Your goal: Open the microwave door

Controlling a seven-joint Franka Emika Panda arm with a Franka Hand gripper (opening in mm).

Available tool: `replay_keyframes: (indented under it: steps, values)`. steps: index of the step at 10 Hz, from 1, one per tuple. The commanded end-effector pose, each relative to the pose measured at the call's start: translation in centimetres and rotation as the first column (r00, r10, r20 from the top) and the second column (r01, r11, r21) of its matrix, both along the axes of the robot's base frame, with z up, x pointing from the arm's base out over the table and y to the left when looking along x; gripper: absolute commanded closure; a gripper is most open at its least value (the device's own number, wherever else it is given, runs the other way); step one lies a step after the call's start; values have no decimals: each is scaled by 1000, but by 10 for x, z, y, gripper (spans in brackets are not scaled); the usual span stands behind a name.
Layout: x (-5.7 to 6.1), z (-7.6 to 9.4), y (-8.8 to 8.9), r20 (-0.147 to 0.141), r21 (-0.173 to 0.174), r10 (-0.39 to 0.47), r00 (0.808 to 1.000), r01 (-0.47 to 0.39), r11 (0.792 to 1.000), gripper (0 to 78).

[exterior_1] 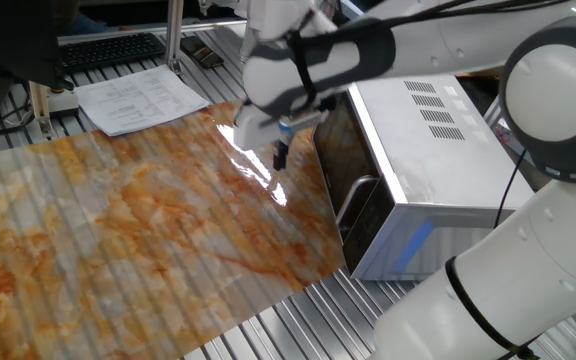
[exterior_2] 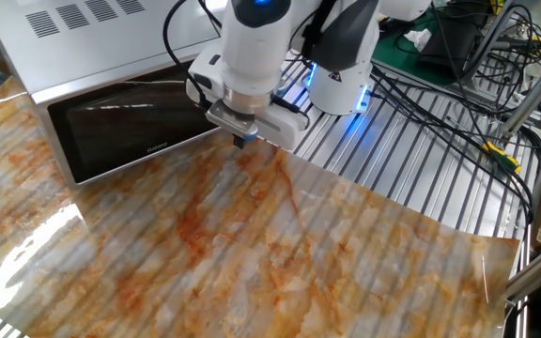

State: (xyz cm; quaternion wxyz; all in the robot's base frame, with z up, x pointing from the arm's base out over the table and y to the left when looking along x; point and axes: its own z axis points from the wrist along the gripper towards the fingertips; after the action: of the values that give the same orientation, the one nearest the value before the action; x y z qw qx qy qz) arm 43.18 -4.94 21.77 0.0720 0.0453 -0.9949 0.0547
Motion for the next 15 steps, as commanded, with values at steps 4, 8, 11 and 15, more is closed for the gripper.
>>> replay_keyframes:
  steps: [4, 8, 11, 15]
  values:
    - [-18, -16, -16, -11, 3, -4, 1000, 4, 1000, 776]
    - [-17, -15, -15, -22, 12, -1, 1000, 1, 1000, 776]
    - [-17, -15, -15, -44, 12, -8, 999, 9, 1000, 776]
    - [-17, -15, -15, -55, 8, -36, 998, 36, 999, 776]
